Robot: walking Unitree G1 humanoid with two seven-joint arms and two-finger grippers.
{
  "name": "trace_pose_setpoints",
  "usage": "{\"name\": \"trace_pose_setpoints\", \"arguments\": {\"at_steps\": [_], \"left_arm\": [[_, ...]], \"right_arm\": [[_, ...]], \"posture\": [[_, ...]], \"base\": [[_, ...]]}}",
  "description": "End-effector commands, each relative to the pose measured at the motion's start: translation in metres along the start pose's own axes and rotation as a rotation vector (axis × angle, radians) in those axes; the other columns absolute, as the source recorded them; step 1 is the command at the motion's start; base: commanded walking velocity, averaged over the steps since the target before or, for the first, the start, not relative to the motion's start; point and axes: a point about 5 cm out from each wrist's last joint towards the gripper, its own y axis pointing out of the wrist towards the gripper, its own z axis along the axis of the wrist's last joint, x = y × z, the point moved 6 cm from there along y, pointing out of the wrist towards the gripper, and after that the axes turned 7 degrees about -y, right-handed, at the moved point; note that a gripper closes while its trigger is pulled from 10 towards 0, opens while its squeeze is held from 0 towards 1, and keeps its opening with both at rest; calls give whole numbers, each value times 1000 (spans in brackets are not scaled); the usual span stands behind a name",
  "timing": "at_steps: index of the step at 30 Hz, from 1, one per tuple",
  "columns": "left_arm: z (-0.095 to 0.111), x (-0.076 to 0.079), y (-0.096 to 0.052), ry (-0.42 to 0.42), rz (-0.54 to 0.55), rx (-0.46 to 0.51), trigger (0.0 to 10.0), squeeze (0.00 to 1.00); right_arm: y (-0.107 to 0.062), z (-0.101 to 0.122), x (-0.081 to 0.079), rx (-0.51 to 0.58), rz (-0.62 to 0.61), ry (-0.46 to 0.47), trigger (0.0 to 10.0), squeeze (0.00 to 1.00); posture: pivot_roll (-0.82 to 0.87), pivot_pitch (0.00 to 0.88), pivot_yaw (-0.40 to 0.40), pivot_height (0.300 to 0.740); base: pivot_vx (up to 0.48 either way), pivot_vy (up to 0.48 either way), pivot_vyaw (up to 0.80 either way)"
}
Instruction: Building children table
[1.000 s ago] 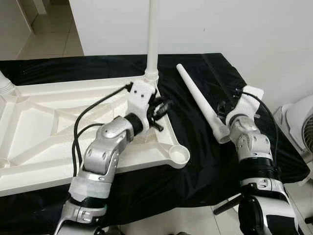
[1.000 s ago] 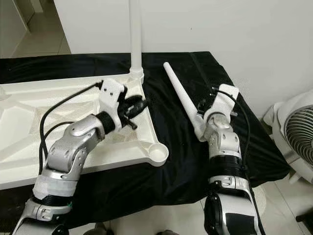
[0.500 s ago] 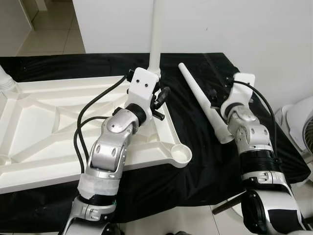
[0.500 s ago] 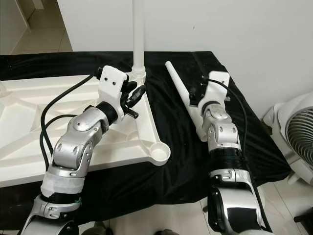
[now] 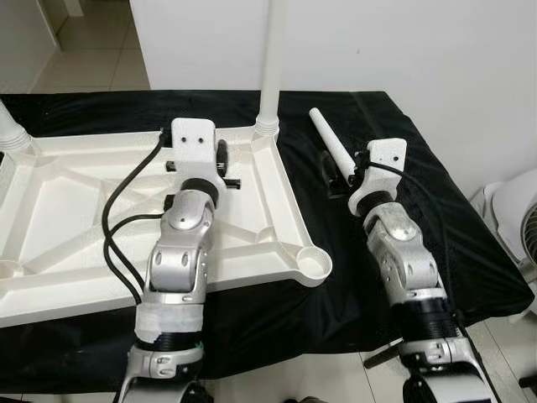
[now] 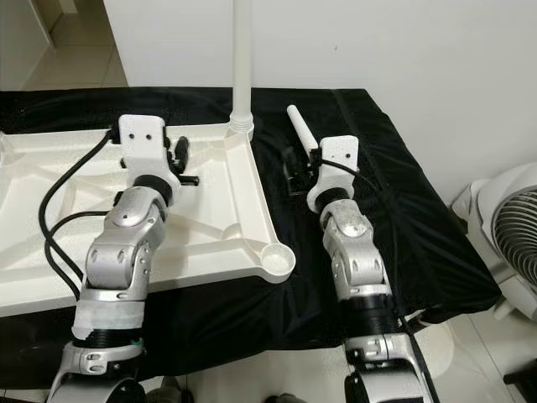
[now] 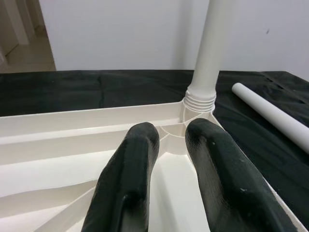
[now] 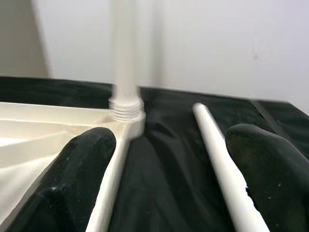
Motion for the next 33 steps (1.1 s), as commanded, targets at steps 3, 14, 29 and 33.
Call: {"name": "trace_pose_setpoints", "arguments": {"at_steps": [3,14,29,33], "left_arm": [[-6,0,-1,10,26,-12,10000,0],[-18,51,-25,119,-313,-4,10000,0],[-20,61,-35,135,-340,1,10000,0],[-21,63,-37,146,-341,-1,10000,0]], "right_arm": [[-3,1,-2,8,24,29,10000,0],[11,-39,74,-313,-263,-10,10000,0],[1,-92,59,-685,-177,150,10000,0],[-4,-106,55,-790,-153,189,10000,0]], "posture": [[89,46,-17,740],[79,36,-17,740],[104,46,-36,740],[108,49,-40,740]], "base": [[0,0,0],[0,0,0],[0,0,0],[0,0,0]]}}
